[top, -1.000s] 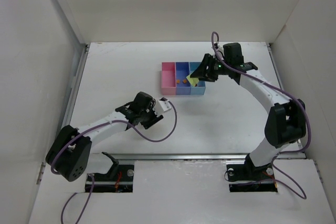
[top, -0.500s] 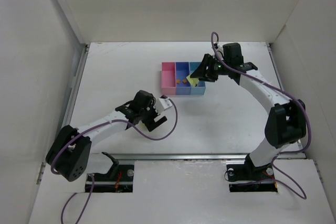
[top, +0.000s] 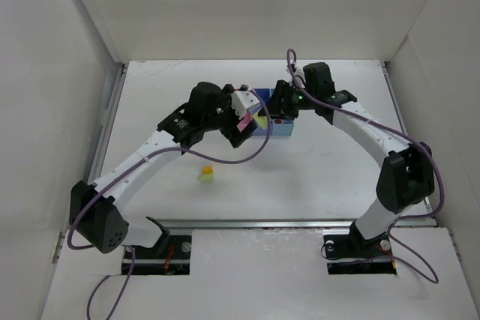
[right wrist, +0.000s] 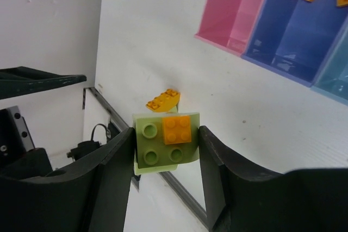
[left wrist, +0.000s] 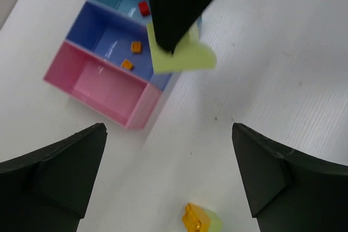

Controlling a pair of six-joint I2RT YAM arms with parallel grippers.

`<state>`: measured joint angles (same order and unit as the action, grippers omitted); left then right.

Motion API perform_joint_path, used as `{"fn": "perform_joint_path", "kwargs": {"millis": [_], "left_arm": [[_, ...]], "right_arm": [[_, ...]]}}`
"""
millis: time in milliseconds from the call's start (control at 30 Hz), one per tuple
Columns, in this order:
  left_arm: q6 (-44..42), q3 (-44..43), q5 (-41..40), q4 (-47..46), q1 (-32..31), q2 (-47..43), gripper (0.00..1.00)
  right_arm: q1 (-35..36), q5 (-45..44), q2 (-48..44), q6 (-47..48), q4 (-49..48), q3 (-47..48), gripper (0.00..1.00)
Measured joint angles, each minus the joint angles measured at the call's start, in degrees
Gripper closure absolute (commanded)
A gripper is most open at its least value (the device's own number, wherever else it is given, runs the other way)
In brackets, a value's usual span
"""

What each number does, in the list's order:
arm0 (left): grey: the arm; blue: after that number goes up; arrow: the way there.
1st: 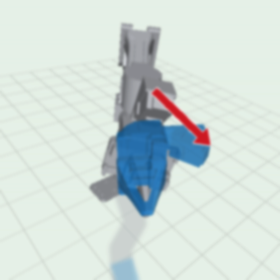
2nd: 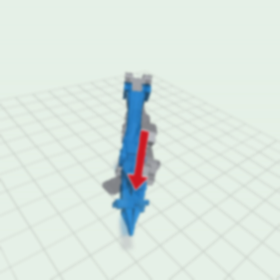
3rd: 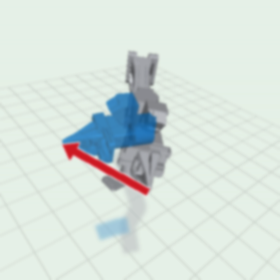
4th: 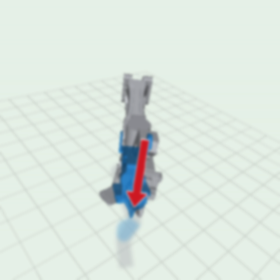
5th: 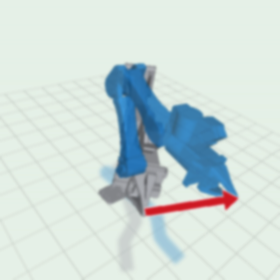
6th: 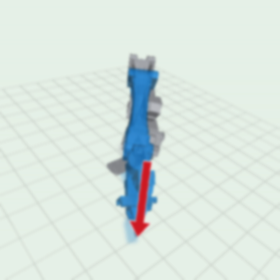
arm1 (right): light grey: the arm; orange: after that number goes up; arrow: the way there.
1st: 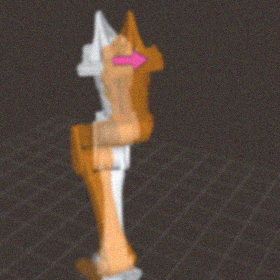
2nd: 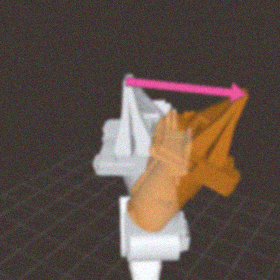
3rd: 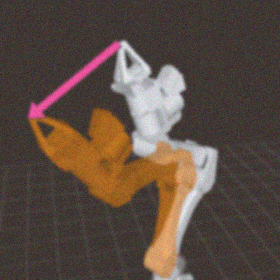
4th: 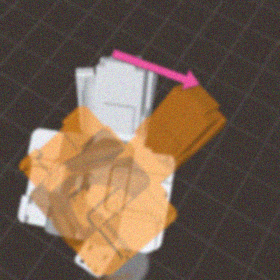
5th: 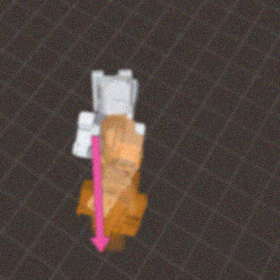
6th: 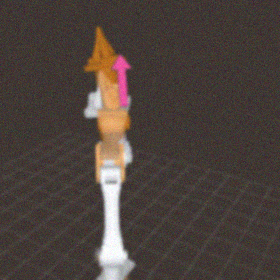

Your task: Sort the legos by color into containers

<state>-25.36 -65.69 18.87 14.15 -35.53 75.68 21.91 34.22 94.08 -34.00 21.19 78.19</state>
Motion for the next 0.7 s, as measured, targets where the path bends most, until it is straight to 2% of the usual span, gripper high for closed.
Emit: {"fn": "perform_joint_path", "kwargs": {"millis": [200,567,700], "left_arm": [[0.90,-6.78,4.57,2.49,-2.14,5.75,0.00],[4.44,-6.88,7.87,4.42,-2.23,7.08,0.02],[7.08,-6.88,12.31,4.70,0.46,6.86,0.02]], "right_arm": [[4.02,-0.13,0.02,-1.97,-0.70,0.63,1.00],[5.05,-0.94,-0.07,-4.17,-1.49,0.81,1.00],[5.20,-1.73,-0.81,-2.38,-1.73,0.68,1.00]]}}
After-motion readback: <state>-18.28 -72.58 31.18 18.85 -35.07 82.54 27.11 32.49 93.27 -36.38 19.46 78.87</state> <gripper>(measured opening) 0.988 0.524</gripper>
